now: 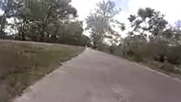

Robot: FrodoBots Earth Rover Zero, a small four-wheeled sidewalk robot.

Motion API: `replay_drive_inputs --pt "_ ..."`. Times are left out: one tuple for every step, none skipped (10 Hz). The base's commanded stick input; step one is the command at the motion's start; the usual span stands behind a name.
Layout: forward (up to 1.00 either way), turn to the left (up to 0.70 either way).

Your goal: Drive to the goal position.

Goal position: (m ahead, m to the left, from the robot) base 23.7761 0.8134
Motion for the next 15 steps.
replay_drive_inputs --pt "1.00 0.00" --pt "1.00 0.00" --pt "1.00 0.00" --pt "1.00 0.00" --pt "1.00 0.00" --pt "1.00 0.00" --pt "1.00 0.00" --pt "1.00 0.00" --pt "1.00 0.00" --pt "1.00 0.00" --pt "1.00 0.00" --pt "1.00 0.00" --pt "1.00 0.00" --pt "1.00 0.00" --pt "1.00 0.00"
